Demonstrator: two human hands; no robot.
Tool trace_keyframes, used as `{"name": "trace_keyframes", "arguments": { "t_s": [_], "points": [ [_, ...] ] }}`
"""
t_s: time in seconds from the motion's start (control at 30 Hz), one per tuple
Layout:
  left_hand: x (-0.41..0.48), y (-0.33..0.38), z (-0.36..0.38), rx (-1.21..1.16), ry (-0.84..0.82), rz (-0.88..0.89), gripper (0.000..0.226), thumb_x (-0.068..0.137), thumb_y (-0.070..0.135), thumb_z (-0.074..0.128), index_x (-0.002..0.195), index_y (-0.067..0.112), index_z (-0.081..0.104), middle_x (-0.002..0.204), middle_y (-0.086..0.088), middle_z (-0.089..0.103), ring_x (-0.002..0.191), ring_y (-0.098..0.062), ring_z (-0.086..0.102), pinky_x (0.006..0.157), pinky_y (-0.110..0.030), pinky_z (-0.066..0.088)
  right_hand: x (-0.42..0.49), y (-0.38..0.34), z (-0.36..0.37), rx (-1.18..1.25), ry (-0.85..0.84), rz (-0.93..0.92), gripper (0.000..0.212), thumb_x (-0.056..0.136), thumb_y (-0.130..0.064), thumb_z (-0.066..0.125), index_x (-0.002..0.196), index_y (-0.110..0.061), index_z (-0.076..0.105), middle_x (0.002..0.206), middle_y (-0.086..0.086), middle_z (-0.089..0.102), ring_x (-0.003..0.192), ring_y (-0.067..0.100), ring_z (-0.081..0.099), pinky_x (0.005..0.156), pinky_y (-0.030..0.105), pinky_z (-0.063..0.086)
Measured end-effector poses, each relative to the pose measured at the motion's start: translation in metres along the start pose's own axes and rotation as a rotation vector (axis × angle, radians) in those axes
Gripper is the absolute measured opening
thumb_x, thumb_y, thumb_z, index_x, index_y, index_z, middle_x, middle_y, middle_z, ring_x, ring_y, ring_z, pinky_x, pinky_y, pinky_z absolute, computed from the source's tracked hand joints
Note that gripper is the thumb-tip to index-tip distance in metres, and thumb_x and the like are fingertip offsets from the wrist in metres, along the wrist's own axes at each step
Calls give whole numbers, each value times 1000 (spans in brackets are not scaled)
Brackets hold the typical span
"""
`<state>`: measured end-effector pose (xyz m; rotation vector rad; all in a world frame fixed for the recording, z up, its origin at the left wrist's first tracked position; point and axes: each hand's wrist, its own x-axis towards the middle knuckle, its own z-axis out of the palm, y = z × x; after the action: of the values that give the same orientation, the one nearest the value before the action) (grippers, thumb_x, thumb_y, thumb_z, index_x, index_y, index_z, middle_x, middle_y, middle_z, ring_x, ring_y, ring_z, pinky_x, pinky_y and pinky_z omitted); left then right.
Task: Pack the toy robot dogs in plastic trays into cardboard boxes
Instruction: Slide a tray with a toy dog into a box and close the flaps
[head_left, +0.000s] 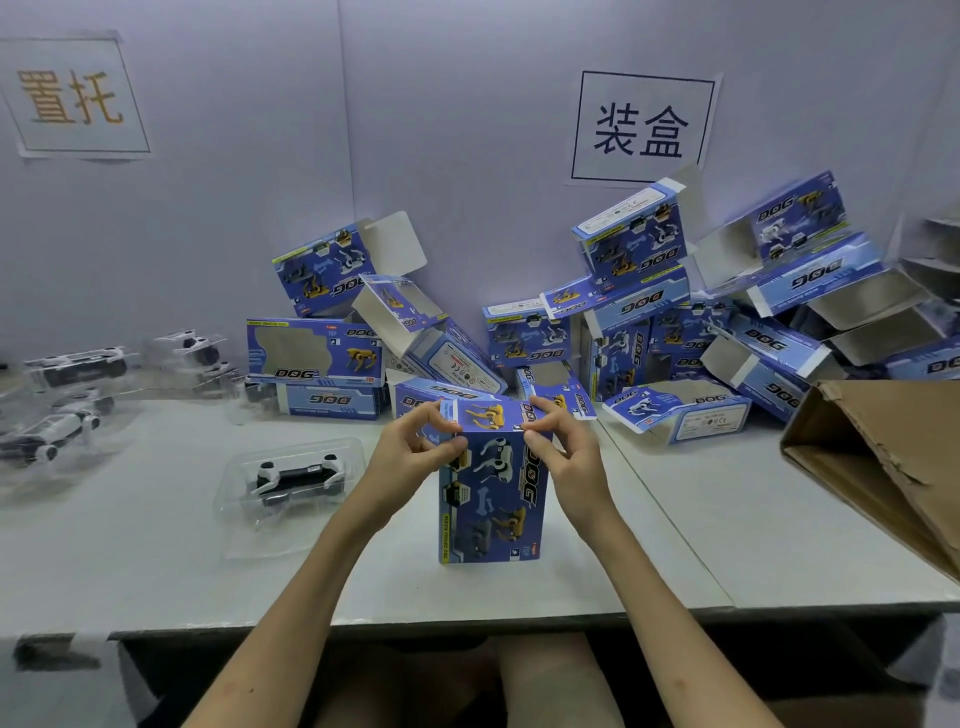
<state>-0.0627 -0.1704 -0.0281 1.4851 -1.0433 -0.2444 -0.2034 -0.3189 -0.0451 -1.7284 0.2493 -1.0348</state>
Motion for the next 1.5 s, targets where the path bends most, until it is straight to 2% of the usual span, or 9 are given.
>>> {"name": "trace_keyframes", "arguments": {
  "t_s": [0.2,0.5,0.67,0.8,1.0,1.1,1.27,1.33,1.5],
  "points": [
    [4,1,0,-13,-23,-35,15,92,17,68,84,15,56,106,-23,64,77,-33,58,65,-37,49,4,3,7,45,65,44,18,100,-17,56,85,-8,55,137,-6,54,132,20,49,101,52,49],
    [2,-2,13,-115,51,-22,16,95,9,61,85,14,50,98,-39,61,81,-38,63,57,-21,49,6,0,16,145,97,186,8,99,-23,59,106,-25,61,141,-9,51,131,16,50,108,49,45],
    [-4,-10,21,-210,107,-13,7,96,18,59,90,17,57,79,5,68,79,-11,71,59,-20,53,7,-3,26,268,132,309,32,101,-21,49,129,-38,50,118,-15,56,88,-3,68,64,17,54],
    [-4,-15,25,-239,145,-15,5,97,23,59,93,20,59,79,-13,58,75,-11,67,57,-22,53,12,-6,30,188,177,299,30,104,-16,42,128,-30,52,111,-9,58,85,-1,64,57,11,48],
    [-12,0,24,-213,139,-7,15,90,27,62,99,16,57,82,-14,62,78,-27,70,63,-40,61,5,-8,23,287,85,361,42,102,-23,49,141,-36,41,132,-1,57,110,16,65,80,32,59],
    [-34,3,20,-112,127,93,40,82,22,75,114,30,51,86,6,70,73,-44,66,68,-51,60,-10,0,8,441,7,375,58,93,-27,61,146,-37,40,135,0,61,113,19,67,76,27,58],
    [-73,-2,39,346,132,562,72,67,17,86,123,34,44,136,2,49,81,-11,63,63,-19,53,-52,23,-16,292,54,412,45,86,-26,69,128,-29,55,136,0,61,117,18,63,90,35,50],
    [-84,-10,54,593,115,710,70,63,12,85,120,28,48,143,-2,51,94,-19,68,64,-26,58,-66,32,-21,372,77,592,28,96,-26,58,123,-20,59,134,9,60,113,27,64,84,40,54],
    [-98,-36,82,807,120,928,25,87,12,52,108,25,54,133,-4,52,82,-17,60,64,-26,52,-73,18,-16,766,-66,891,63,85,-60,60,119,-7,59,119,27,53,112,43,50,105,54,37]
  ]
}}
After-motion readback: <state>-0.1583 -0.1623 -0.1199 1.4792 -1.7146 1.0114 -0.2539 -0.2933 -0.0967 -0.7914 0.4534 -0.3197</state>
